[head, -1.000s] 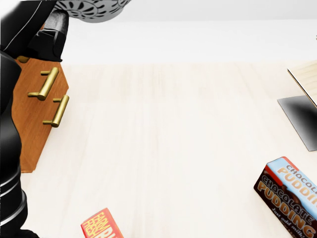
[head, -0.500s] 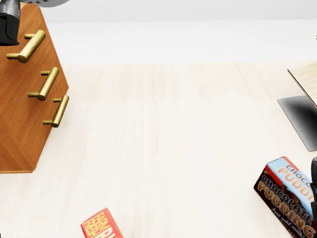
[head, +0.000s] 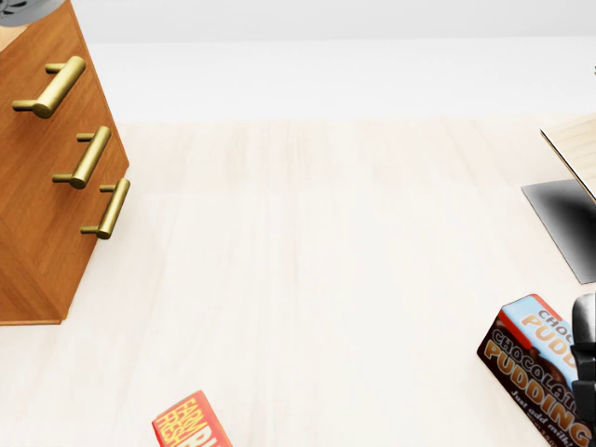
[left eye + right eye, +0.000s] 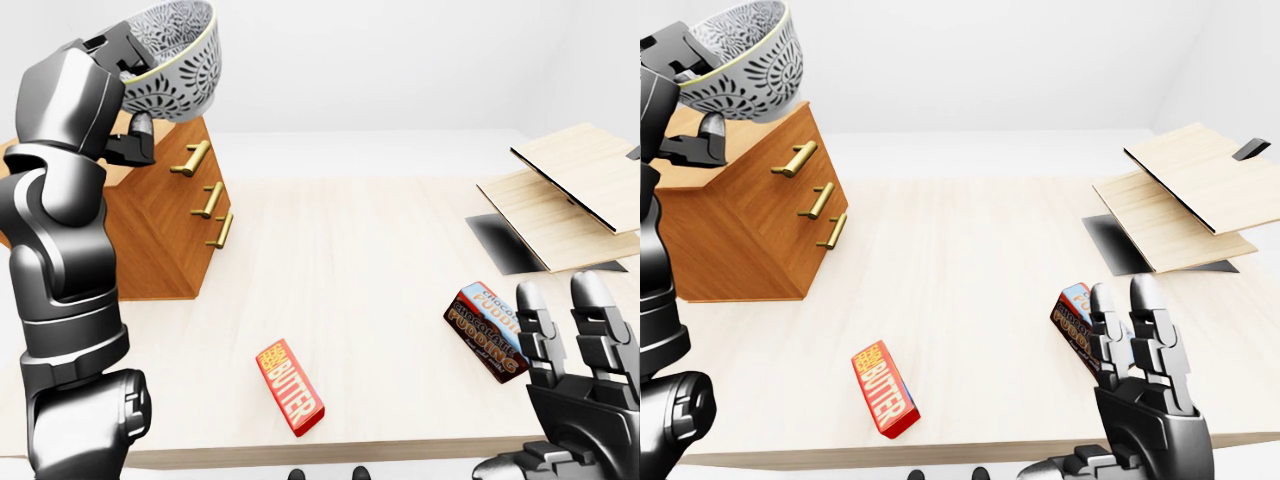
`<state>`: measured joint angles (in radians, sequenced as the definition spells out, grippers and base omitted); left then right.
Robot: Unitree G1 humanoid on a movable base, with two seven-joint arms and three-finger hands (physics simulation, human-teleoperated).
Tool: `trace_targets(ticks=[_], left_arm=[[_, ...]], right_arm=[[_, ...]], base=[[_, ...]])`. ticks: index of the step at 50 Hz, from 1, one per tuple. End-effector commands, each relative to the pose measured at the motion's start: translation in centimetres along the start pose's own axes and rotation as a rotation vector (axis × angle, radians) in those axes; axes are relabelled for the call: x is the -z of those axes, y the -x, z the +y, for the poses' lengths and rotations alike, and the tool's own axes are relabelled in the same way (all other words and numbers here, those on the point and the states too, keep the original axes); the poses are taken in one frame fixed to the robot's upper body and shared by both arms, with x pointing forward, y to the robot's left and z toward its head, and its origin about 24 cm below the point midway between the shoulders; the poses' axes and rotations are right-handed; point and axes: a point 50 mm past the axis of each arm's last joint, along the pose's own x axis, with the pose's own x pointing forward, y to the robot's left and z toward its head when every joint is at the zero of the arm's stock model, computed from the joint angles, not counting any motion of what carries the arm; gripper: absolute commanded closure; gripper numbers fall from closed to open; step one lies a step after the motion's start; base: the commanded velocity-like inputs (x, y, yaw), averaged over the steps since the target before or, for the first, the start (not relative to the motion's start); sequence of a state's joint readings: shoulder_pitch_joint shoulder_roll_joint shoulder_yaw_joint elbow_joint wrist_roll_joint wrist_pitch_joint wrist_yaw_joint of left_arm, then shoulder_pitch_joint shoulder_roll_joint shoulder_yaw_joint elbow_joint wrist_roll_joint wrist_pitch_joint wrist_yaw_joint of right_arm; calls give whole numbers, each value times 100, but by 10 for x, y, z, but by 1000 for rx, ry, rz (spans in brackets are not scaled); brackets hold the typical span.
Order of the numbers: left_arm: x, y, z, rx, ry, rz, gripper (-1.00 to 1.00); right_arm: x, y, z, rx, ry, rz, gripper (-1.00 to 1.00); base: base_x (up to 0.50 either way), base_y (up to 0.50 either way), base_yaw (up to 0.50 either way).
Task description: Close the top drawer of the cabinet and put the bowl on top of it.
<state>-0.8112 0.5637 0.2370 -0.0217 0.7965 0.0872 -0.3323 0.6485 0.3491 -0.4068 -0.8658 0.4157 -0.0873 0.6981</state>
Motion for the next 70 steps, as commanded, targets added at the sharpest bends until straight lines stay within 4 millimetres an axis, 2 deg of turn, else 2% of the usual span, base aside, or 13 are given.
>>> trace_targets(ticks=[1,18,24,28,38,51,59,70], left_arm=[[22,9,7,-49,43,49,100],[47,14,6,-102,43,128,100],[49,13,13,-118,21,133,100],[59,6,15,-132,39,171,100],[83,-17,2,-147,108,308,100],[99,-36,-9,-128,161,448,100],[112,-38,-18,-93,186,555,100],[119,-39,-16,-98,199,630,100]], right_arm=[[1,0,1,-2,-4,3,-100],[6,-2,5,-19,-24,19,-100],[7,-1,7,-22,-36,25,-100],[10,-2,11,-41,-42,40,-100],[10,-6,13,-57,-42,50,-100],[10,-7,12,-55,-46,54,-100],[10,-7,13,-55,-47,56,-100],[9,-7,13,-58,-45,55,-100]], base=[[0,0,0],[0,0,0],[0,0,0],[0,0,0],[0,0,0],[0,0,0],[0,0,0],[0,0,0]])
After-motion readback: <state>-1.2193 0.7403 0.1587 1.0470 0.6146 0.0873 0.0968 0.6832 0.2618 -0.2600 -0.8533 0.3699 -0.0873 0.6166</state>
